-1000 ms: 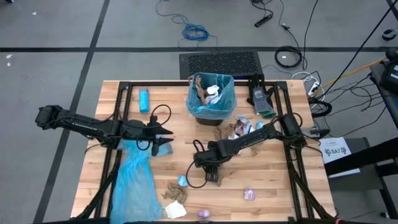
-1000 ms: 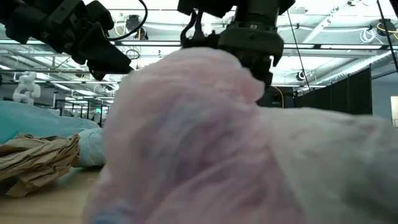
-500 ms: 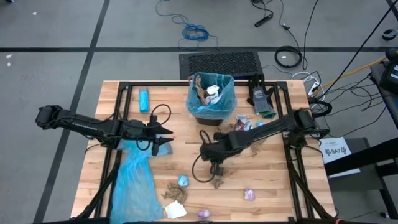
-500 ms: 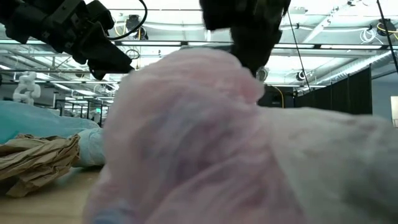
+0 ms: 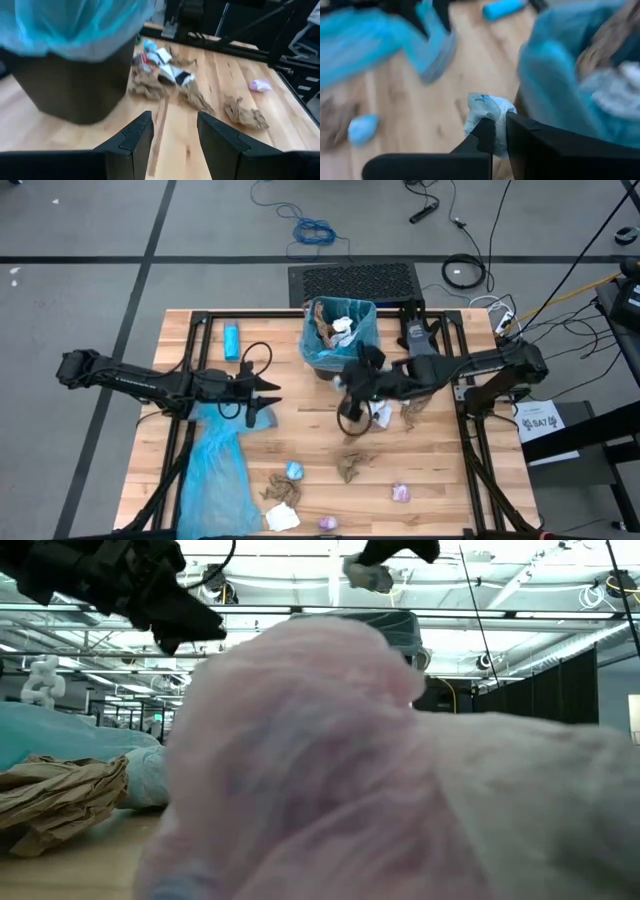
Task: Place trash/remove bag and relplace
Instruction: Put the blue plastic into the trash bin, then put the white paper into the trash bin
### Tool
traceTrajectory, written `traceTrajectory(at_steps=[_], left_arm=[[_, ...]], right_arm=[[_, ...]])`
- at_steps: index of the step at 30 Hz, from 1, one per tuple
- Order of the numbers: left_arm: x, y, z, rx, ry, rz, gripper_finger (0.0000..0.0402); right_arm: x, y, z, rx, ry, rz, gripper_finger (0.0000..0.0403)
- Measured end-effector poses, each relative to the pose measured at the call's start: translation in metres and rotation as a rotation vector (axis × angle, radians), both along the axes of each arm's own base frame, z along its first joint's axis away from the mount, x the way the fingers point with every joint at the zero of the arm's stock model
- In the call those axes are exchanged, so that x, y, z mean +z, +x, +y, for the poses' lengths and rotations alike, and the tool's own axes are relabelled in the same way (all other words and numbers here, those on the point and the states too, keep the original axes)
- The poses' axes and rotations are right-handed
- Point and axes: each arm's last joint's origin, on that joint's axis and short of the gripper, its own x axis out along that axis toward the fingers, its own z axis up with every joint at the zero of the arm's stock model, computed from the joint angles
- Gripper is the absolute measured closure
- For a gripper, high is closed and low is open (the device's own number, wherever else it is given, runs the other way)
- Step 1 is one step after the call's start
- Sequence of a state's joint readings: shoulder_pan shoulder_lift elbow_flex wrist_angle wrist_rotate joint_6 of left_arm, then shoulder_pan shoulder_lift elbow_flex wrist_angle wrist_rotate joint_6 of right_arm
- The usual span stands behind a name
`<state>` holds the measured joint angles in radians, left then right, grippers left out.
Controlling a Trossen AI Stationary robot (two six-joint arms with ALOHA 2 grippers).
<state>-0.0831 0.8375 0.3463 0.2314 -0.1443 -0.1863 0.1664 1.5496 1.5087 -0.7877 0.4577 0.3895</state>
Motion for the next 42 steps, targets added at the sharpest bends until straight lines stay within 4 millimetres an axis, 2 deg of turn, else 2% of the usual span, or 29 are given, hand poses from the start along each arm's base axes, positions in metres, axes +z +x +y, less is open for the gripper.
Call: traceTrajectory(at_steps=[5,9,14,19,26,31,35,42], left_arm=[[0.021,0.005,0.000,-0.022,0.092,-0.055,0.0245],[0.033,0.007,-0.001,-0.026,0.112,-0.085,0.0245],[0.036,0.007,-0.001,-0.025,0.111,-0.090,0.0245],[0.036,0.007,-0.001,-0.026,0.111,-0.086,0.0245],[0.035,0.007,-0.001,-0.026,0.111,-0.083,0.0245],[0.033,0.007,-0.001,-0.027,0.111,-0.057,0.0245],[0.032,0.007,-0.001,-0.026,0.107,-0.049,0.0245],[0.031,0.006,-0.001,-0.027,0.108,-0.039,0.0245]], right_arm=[[0.012,0.011,-0.033,-0.060,-0.057,-0.128,0.0394],[0.016,0.014,-0.069,-0.159,-0.071,-0.178,0.0394],[0.016,0.008,-0.110,-0.293,-0.071,-0.177,0.0391],[0.014,0.002,-0.132,-0.329,-0.084,-0.146,0.0350],[0.013,0.000,-0.140,-0.305,-0.045,-0.144,0.0259],[0.011,-0.001,-0.139,-0.292,-0.055,-0.108,0.0218],[0.009,-0.011,-0.136,-0.295,-0.040,-0.020,0.0211],[0.011,-0.049,-0.118,-0.351,0.023,0.171,0.0230]])
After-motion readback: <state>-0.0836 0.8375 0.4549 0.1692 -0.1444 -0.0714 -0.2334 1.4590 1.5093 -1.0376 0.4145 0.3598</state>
